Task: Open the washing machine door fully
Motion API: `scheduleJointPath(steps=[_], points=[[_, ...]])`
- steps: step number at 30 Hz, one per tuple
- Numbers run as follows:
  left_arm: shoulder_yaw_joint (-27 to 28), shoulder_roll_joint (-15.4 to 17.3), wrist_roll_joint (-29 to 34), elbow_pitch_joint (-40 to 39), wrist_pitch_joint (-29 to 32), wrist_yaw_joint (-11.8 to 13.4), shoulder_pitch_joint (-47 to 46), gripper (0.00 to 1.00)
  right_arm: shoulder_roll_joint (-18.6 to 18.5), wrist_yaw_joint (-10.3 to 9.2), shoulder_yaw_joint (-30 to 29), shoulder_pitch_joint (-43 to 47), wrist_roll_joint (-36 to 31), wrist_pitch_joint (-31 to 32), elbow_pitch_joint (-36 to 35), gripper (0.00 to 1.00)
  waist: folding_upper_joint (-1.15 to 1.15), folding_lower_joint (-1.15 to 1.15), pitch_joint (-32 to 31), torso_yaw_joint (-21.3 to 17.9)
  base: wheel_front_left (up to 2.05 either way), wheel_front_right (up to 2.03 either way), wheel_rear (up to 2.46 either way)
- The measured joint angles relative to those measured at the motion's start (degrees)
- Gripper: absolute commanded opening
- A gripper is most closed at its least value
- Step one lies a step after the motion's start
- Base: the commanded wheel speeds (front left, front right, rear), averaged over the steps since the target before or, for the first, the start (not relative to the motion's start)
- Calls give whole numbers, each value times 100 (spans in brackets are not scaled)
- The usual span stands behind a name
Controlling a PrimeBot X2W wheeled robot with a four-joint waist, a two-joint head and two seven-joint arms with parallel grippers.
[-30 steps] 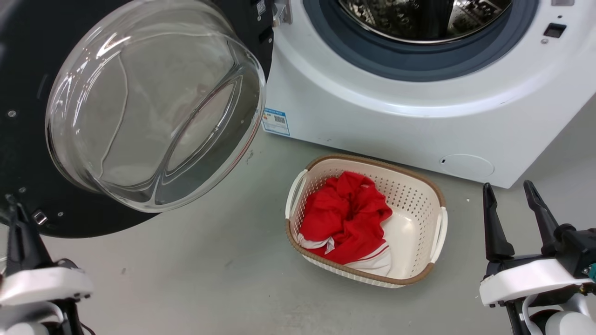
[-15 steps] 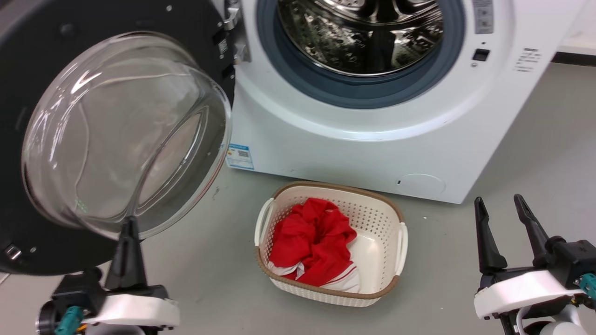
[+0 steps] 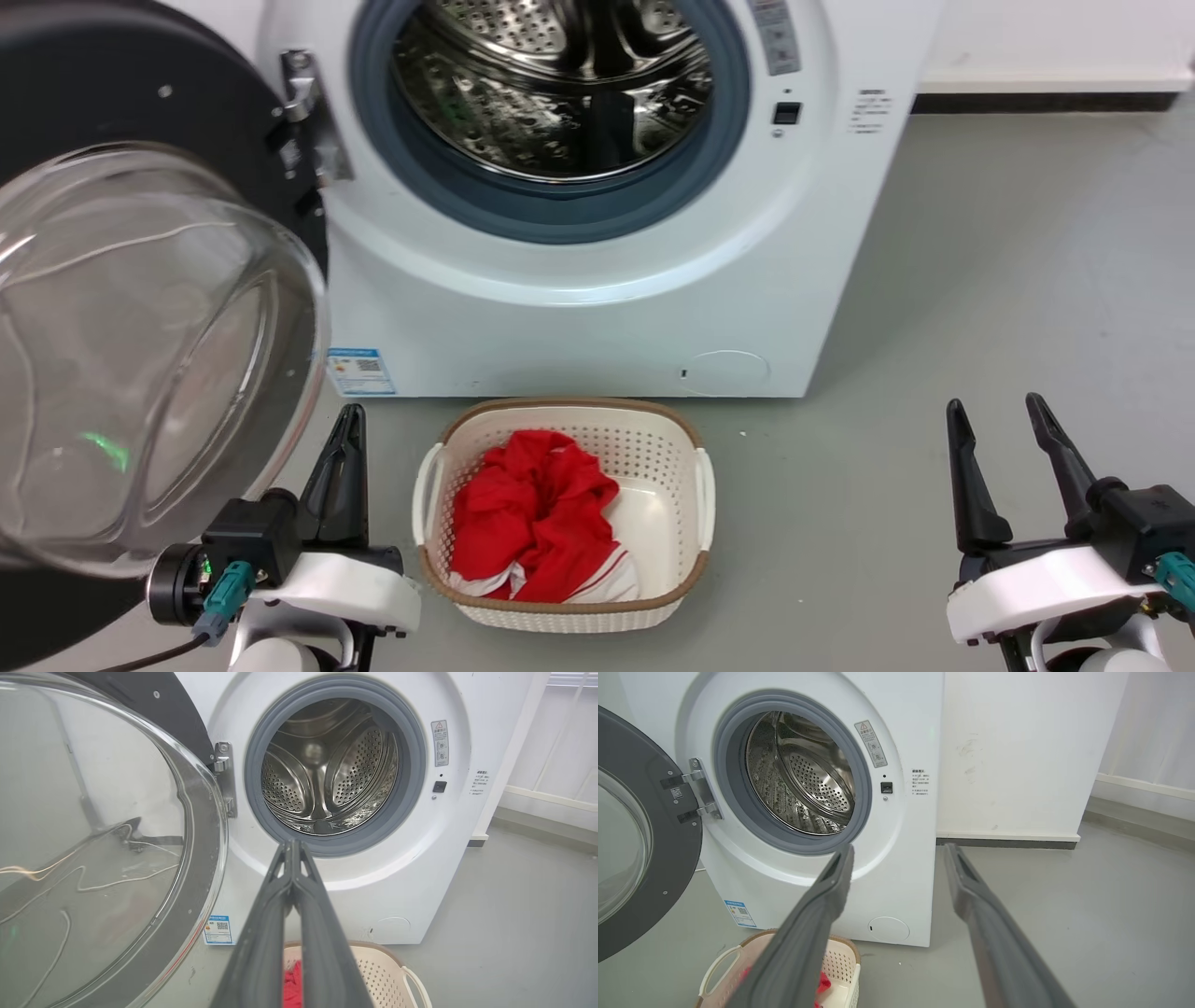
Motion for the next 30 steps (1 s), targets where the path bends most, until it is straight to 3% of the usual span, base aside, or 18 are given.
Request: scheduleJointPath(steps=[2, 4, 5, 6, 30], points=[[-11, 0, 24, 51, -1, 47, -20, 30, 0, 0, 19, 5, -1, -4, 0, 100, 0, 0, -1, -135, 0, 0, 0], [-14, -7, 24, 85, -4, 88, -53, 49, 0, 0, 33, 7, -1, -11, 4, 100, 0, 0, 11, -247, 0, 0, 0], [-10, -4, 24, 97, -7, 98, -69, 80, 0, 0, 41, 7, 1, -25, 5, 100, 0, 0, 18, -293, 0, 0, 0], [-4, -2, 24, 100, -10, 113, -81, 100, 0, 0, 46, 7, 2, -30, 7, 100, 0, 0, 26, -332, 0, 0, 0], [19, 134, -27, 240, -52, 244, -25, 100, 0, 0, 75, 5, 88, -134, 186, 100, 0, 0, 4, -391, 0, 0, 0]])
